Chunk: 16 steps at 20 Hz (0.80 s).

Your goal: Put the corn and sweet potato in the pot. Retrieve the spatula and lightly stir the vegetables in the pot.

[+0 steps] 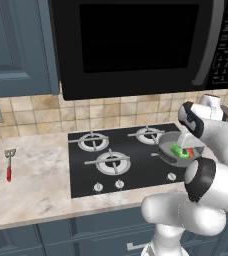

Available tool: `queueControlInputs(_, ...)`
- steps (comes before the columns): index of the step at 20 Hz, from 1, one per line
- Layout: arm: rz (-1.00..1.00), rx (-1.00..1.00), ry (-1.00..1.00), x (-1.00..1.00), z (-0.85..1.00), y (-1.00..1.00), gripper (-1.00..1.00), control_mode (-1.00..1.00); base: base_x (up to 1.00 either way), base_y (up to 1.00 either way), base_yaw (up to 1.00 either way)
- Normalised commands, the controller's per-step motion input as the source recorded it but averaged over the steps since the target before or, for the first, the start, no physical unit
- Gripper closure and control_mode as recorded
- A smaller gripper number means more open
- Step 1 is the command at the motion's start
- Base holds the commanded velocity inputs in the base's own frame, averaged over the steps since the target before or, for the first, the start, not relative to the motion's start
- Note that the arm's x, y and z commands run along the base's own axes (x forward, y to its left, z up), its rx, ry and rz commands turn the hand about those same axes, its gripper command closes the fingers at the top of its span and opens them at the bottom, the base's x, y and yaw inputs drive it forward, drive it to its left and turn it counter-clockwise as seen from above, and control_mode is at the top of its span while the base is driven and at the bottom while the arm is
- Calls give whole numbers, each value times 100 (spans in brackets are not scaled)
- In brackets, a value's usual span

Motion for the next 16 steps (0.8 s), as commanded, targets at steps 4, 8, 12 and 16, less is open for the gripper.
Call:
queueControlInputs(4,7,0,-3,-51,15,29,-100,-100,0,0,0)
queueControlInputs(8,8,0,0,-52,27,32,-100,-100,0,0,0)
queueControlInputs(12,7,0,0,-50,36,36,-100,-100,0,0,0)
queueControlInputs(16,4,0,0,-46,42,35,-100,-100,0,0,0)
